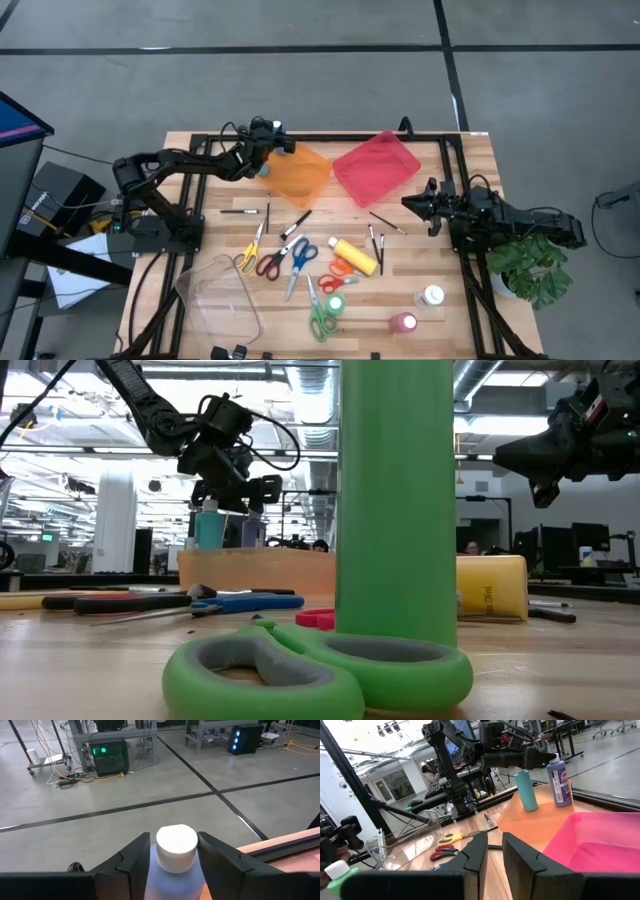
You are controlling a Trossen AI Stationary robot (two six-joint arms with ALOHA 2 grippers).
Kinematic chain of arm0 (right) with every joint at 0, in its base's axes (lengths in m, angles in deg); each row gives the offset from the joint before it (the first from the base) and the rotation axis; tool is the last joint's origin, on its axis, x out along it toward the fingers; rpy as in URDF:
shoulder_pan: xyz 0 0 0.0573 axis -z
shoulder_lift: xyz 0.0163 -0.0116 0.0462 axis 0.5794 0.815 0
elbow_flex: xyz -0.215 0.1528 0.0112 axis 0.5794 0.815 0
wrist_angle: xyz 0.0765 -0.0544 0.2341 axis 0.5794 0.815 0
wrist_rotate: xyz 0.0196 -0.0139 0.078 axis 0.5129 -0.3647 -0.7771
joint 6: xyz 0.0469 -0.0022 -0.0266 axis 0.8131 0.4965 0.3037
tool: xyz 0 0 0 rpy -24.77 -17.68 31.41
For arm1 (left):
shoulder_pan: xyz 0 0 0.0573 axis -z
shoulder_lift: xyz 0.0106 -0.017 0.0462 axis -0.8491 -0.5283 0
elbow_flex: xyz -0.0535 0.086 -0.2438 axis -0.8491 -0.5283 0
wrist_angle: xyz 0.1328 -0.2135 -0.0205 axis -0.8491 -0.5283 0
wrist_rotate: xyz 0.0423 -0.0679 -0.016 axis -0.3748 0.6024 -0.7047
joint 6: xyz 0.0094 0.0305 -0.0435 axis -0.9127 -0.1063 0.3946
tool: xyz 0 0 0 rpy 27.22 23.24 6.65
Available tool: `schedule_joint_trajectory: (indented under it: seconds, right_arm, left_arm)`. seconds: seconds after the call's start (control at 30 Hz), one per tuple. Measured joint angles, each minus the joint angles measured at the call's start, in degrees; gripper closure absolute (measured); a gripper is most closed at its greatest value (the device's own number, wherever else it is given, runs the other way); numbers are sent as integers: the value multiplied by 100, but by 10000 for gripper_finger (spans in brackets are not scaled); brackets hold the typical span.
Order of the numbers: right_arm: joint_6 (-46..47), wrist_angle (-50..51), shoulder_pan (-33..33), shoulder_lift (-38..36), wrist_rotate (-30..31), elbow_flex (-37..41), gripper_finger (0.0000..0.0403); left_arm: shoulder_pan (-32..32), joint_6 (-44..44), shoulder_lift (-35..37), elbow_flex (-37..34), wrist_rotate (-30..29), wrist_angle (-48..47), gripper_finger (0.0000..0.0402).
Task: Pick & Place Paint Supplies
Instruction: Put the blue paint bottle into the orange bin, then put the yellow paint bottle into the orange bin
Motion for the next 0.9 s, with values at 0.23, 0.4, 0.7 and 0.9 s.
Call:
schedule_joint_trajectory:
  seconds: [0.23,0.4,0.7,0.9]
  right_arm:
    - [-9,0,0,0,2,1,346]
    - [-21,-7,0,0,9,1,345]
    - [-960,-778,7,5,472,-161,345]
    - [-1213,-793,7,305,737,-914,345]
  left_arm:
    - [45,-300,85,0,26,167,199]
    - [67,-478,430,7,52,177,155]
    - [518,-1048,2035,7,905,170,124]
    - [1260,-1715,3625,7,1635,-53,136]
